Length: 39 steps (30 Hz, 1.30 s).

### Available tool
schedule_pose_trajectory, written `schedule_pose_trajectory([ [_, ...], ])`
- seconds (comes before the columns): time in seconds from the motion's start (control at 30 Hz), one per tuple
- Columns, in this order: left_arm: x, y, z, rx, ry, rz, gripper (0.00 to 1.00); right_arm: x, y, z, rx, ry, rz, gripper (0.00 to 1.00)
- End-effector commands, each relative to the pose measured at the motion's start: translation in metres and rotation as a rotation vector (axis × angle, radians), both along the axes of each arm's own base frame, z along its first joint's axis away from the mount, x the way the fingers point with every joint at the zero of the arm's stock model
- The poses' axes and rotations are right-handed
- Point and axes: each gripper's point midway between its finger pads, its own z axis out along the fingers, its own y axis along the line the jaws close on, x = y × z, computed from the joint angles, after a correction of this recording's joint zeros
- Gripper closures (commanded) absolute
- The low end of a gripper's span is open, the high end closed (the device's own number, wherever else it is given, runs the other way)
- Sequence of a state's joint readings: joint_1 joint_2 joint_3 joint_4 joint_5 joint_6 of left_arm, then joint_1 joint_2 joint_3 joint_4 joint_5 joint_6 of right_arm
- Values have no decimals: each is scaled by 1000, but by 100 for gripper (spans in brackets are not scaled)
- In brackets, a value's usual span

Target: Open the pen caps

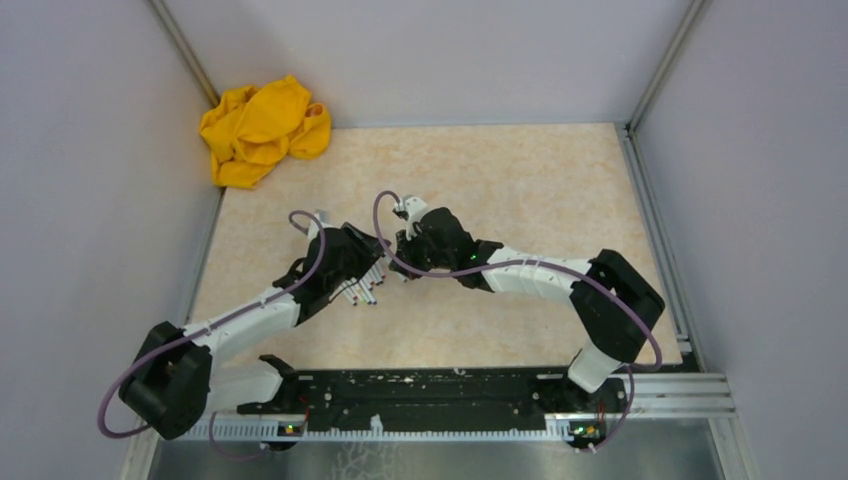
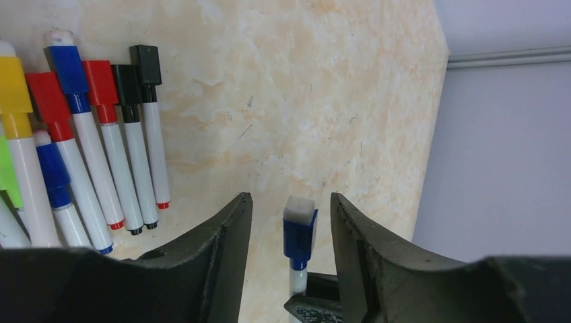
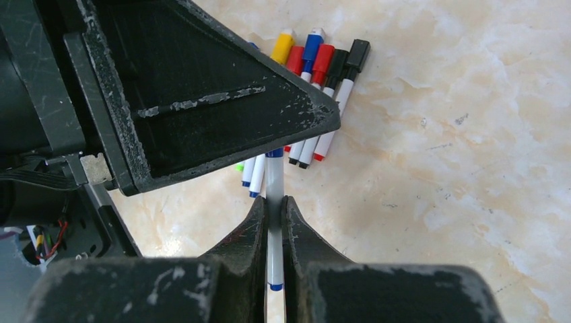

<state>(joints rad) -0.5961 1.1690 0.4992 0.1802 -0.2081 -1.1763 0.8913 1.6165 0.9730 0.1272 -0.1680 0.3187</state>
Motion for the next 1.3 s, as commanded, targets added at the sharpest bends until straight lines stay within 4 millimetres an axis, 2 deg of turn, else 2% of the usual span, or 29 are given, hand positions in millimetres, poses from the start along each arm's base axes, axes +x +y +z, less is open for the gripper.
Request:
schedule_pose_trajectory([
  [0.0,10,-13,28,-58,-64,-21,49,0,5,23,72,-30,22,100],
  [0.3,9,-15,29,-68,-70,-27,70,-1,0,25,68,-30,19,100],
  [0.43,8,-16,28,-66,-68,-35,86,1,-3,27,73,-30,9,100],
  [0.5,9,-15,28,-60,-72,-36,100,2,-5,27,73,-33,5,100],
  [0.6,11,-22,29,-59,-88,-69,100,2,-6,31,81,-46,10,100],
  [0.7,12,-30,30,-61,-90,-107,100,4,-3,32,76,-48,19,86],
  [1.0,13,-43,39,-76,-112,-173,100,11,7,26,66,-39,22,84],
  [1.17,12,-47,39,-86,-103,-192,100,13,11,29,76,-41,24,78],
  [1.27,11,-50,39,-97,-101,-202,100,15,12,30,73,-46,22,78],
])
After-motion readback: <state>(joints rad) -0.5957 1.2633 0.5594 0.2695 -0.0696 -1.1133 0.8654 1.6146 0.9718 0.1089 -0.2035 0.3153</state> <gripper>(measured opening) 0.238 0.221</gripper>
